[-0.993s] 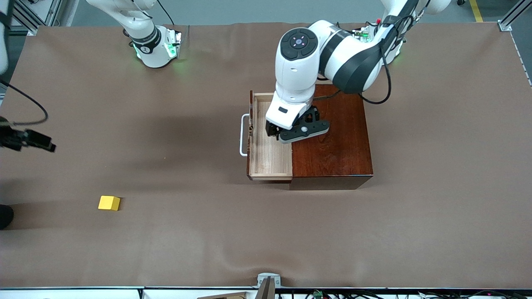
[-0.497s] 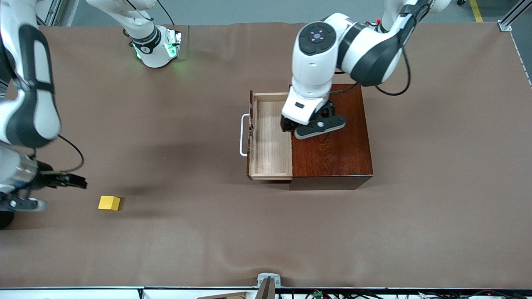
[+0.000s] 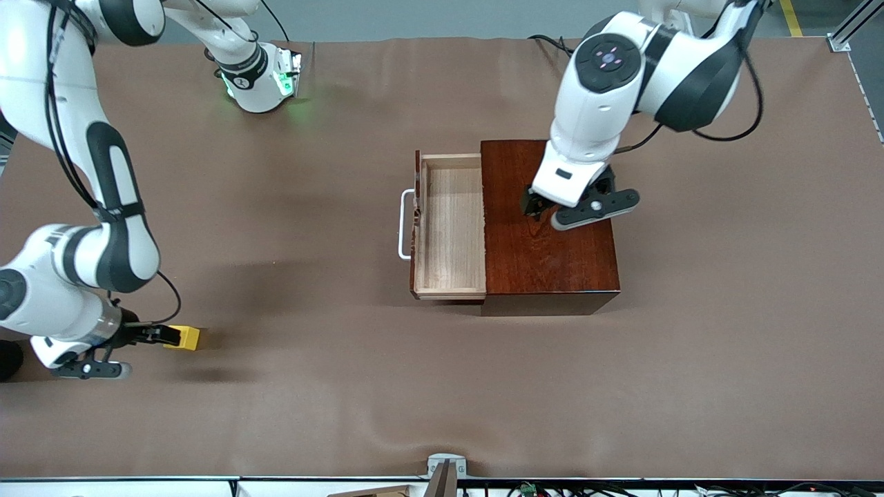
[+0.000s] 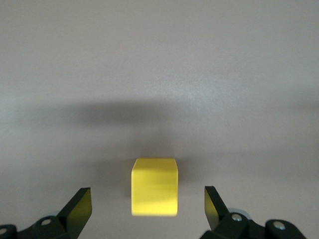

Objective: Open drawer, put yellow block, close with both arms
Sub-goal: 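Grasp the yellow cube with the right gripper while the left gripper withdraws, then carry the yellow cube with the right gripper over the open drawer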

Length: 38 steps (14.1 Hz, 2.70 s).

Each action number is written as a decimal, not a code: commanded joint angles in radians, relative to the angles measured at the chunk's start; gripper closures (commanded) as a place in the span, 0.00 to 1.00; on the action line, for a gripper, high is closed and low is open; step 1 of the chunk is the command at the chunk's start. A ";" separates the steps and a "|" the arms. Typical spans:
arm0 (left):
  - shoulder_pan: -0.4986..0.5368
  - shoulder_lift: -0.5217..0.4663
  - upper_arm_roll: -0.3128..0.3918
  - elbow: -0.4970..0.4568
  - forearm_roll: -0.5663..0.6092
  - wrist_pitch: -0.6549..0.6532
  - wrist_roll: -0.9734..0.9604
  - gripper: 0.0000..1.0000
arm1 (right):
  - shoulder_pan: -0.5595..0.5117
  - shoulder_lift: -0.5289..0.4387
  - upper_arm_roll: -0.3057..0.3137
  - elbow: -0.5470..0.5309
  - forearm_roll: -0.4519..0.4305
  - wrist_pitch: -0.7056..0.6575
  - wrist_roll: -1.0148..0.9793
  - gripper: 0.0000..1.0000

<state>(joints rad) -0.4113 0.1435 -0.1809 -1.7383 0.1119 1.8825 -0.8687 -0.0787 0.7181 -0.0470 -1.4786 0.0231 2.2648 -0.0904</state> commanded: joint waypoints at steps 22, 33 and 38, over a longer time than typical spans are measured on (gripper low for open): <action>0.330 -0.203 0.000 -0.056 -0.161 -0.223 0.540 0.00 | -0.004 -0.319 0.006 -0.042 -0.008 -0.385 -0.084 0.88; 0.408 -0.202 0.006 -0.010 -0.158 -0.264 0.661 0.00 | 0.360 -0.465 0.010 0.043 0.017 -0.691 0.456 0.97; 0.439 -0.199 0.009 0.051 -0.132 -0.331 0.790 0.00 | 0.660 -0.314 0.010 0.188 0.052 -0.553 0.892 0.99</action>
<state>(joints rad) 0.0056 -0.0472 -0.1665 -1.7321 -0.0346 1.6093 -0.1429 0.5089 0.3025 -0.0195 -1.4032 0.0562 1.6796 0.6954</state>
